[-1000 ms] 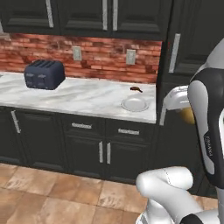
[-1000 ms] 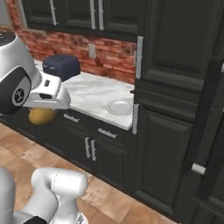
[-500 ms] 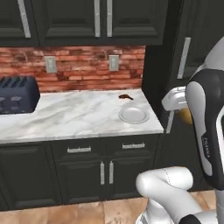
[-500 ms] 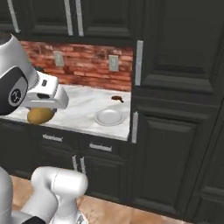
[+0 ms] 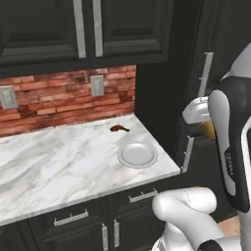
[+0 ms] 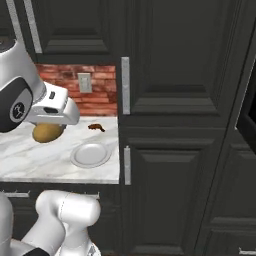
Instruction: Pick the potato from the microwave and place it on plate located on the counter.
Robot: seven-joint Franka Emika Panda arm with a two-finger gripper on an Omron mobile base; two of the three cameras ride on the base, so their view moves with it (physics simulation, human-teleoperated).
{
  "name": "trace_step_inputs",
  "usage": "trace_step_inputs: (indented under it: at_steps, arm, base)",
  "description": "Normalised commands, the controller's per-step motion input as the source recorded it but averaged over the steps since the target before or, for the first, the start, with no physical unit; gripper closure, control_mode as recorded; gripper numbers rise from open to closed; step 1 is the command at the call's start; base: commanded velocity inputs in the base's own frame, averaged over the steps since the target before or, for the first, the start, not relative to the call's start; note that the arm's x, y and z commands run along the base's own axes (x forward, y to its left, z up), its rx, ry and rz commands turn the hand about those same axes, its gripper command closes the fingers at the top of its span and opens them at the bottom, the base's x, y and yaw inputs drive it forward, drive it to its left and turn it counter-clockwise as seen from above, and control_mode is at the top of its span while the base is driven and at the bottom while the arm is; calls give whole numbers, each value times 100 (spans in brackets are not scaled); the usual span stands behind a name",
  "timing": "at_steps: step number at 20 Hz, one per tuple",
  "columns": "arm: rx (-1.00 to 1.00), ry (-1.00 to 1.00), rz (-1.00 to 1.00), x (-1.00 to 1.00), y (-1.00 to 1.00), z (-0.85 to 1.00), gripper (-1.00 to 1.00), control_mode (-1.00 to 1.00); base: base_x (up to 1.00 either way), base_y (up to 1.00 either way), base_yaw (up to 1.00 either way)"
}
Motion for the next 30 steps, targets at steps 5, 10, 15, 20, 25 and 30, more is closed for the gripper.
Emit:
trace_step_inputs:
  at_steps: [5,10,15,20,25,30]
  arm:
    - [0,0,0,0,0,0,100,100]
    - [0,0,0,0,0,0,100,100]
    - [-2,8,2,10,20,-36,100,-100]
    - [-4,36,0,70,48,-100,100,-100]
    - [0,38,0,94,34,-99,100,-100]
    - [0,29,4,86,2,-67,100,-100]
  base:
    - [51,30,7]
    - [20,4,17]
    - [3,14,8]
    - [0,0,0]
    - [0,0,0]
    - [0,0,0]
